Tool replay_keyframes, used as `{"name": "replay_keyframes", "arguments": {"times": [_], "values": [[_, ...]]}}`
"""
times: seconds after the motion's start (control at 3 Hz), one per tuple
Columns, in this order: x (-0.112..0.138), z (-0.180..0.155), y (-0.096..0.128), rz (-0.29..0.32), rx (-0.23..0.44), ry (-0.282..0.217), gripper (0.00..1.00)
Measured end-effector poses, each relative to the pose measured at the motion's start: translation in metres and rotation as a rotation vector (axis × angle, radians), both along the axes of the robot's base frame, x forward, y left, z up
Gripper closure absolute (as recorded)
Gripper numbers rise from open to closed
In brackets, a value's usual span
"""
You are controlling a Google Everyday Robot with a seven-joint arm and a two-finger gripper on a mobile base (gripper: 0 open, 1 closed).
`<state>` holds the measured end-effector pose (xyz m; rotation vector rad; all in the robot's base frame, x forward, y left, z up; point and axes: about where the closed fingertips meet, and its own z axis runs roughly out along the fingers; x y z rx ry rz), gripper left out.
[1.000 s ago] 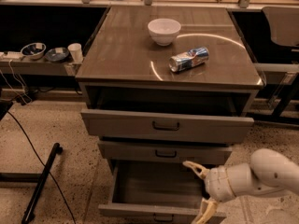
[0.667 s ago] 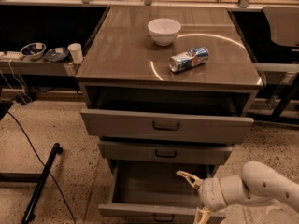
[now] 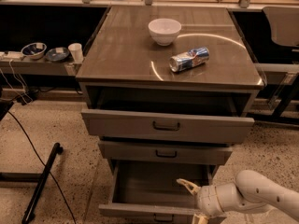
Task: Close bottom drawer
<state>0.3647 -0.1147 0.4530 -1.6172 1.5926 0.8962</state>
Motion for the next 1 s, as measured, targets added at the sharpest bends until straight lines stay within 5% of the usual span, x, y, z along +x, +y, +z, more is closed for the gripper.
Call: {"name": "replay_keyframes", "arguments": {"times": [0.33, 0.67, 1.0], "values": [[-0.026, -0.070, -0.002, 0.015, 0.006, 0.033, 0.00], [-0.026, -0.070, -0.002, 0.015, 0.006, 0.033, 0.00], [-0.025, -0.108, -0.008, -0.041, 0.018, 0.015, 0.00]]}}
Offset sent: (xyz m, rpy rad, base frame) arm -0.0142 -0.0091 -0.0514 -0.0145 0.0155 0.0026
